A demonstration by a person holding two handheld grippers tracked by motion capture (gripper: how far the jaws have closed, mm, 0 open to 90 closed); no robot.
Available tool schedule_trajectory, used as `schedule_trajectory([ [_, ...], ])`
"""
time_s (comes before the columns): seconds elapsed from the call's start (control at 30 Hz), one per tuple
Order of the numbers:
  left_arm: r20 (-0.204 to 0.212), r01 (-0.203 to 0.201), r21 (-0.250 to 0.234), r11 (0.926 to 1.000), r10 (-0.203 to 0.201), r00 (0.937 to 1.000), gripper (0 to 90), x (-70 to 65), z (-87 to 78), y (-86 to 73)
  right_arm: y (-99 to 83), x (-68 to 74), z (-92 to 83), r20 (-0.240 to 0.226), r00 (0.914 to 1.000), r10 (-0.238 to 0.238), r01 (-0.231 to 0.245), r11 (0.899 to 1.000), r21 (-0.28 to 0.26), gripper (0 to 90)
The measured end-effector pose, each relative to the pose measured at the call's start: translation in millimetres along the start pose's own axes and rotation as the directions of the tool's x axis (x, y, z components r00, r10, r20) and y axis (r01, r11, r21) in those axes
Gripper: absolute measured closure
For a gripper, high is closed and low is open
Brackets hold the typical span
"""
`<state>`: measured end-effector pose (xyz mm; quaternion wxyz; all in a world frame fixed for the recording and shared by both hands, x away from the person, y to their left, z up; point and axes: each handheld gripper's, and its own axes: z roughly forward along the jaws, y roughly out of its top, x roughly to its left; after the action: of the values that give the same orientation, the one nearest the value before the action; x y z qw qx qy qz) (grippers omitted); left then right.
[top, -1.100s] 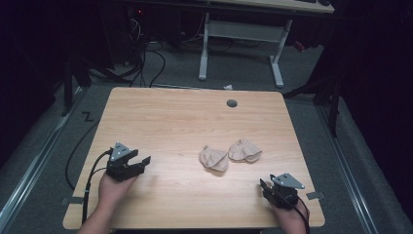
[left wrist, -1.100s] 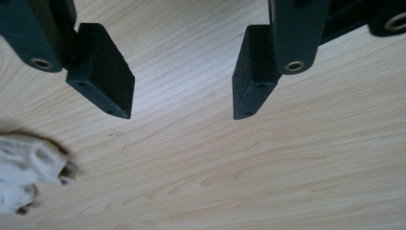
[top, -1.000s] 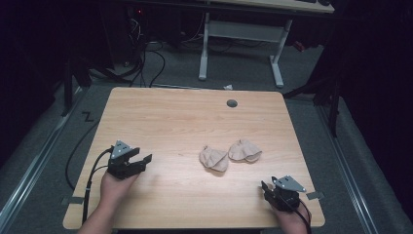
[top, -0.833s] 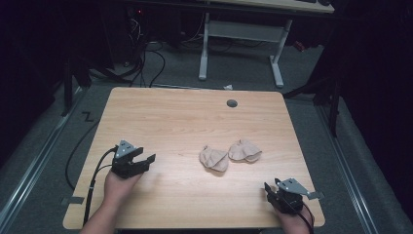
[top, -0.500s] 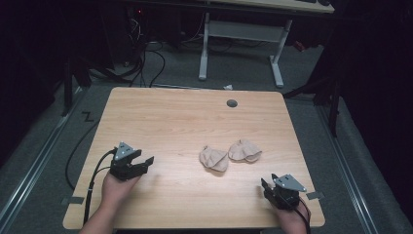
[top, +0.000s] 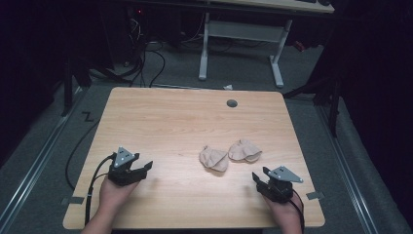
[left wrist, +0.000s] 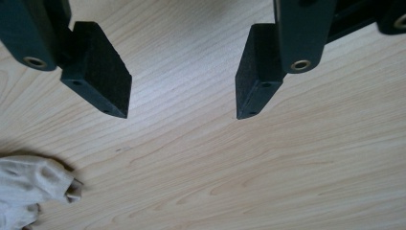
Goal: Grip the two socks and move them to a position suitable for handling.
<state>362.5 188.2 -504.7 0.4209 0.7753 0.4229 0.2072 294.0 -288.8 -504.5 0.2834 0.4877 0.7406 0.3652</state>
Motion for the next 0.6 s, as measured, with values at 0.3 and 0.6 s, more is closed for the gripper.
schedule_trajectory([
  [0.3, 0.006, 0.020, -0.014, 0.9997, -0.020, 0.9998, 36.2, 2.2, -6.7, -1.3, 17.6, 15.8, 17.9, -0.149, 0.9883, -0.032, 0.036, 0.999, 0.026, 45.8],
  [0.6, 0.008, 0.030, -0.001, 0.9995, -0.030, 0.9995, 34.5, 5.6, -2.0, -2.2, 30.0, 21.3, 29.7, -0.187, 0.9808, -0.055, 0.061, 0.998, 0.024, 43.2],
])
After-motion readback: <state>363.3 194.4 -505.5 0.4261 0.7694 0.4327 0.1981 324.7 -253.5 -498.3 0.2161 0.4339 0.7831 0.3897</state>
